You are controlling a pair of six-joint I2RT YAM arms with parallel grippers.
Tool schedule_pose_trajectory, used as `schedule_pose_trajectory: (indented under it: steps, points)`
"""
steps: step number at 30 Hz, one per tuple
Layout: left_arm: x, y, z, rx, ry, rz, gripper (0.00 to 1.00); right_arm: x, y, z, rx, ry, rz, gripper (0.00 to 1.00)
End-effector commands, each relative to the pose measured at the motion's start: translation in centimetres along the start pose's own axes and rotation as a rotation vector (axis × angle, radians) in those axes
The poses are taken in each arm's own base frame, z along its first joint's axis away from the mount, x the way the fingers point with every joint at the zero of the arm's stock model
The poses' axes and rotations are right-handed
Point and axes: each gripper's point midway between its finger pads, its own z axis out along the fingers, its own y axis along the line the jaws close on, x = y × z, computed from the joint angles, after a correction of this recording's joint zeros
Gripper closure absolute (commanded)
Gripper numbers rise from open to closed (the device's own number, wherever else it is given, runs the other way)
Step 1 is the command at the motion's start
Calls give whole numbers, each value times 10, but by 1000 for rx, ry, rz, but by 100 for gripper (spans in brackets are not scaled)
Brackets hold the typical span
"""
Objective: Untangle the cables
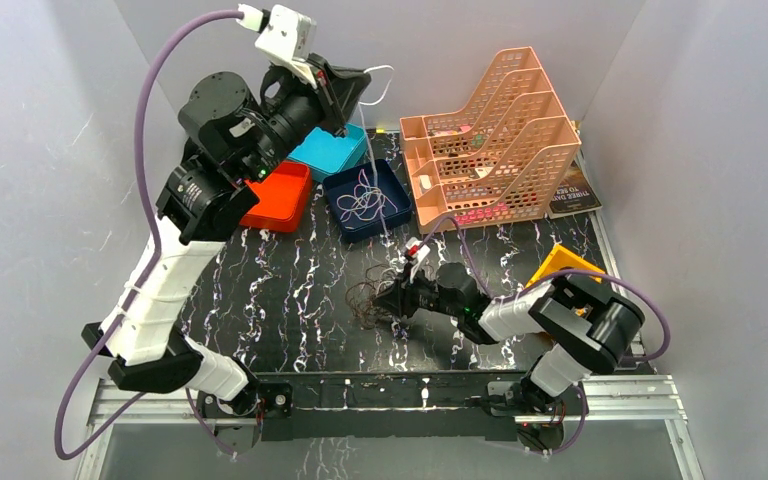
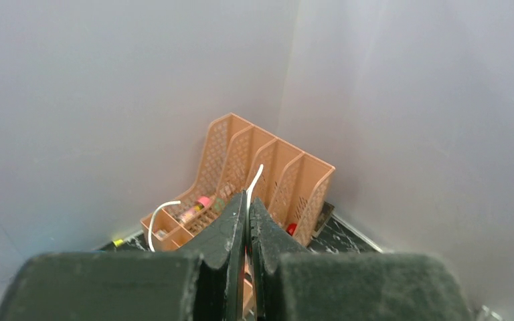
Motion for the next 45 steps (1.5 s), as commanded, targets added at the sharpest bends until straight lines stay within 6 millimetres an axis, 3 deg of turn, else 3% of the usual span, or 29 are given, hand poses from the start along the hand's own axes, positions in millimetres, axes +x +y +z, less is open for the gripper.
schedule_pose_trajectory:
  steps: [1, 6, 11, 20, 23, 29, 35, 42, 43, 45]
  points:
    - [-60, 13, -14, -64, -171, 66, 100, 9, -2, -1, -3, -8, 3, 68]
    - [-84, 22, -17, -119, -250, 108, 100, 37, -10, -13, 21, 39, 33, 68]
    - [-93, 28, -18, -151, -282, 127, 100, 52, -12, -23, 33, 58, 53, 67]
    - [-86, 28, -20, -152, -273, 132, 100, 41, -6, -39, 39, 46, 26, 61]
    - [-83, 26, -20, -140, -266, 130, 100, 29, -4, -46, 57, 22, 0, 56]
    - [-71, 27, -22, -136, -246, 123, 100, -18, 6, -67, 103, -74, -75, 42]
    - [-64, 26, -20, -130, -230, 116, 100, -50, 9, -86, 161, -145, -120, 36]
    - [-60, 26, -19, -129, -218, 116, 100, -76, 35, -80, 66, -177, -88, 33]
    - [-59, 26, -19, -129, -216, 114, 100, -93, 42, -77, 48, -204, -80, 32]
    - [-58, 26, -18, -129, -213, 115, 100, -99, 49, -73, 19, -207, -63, 31]
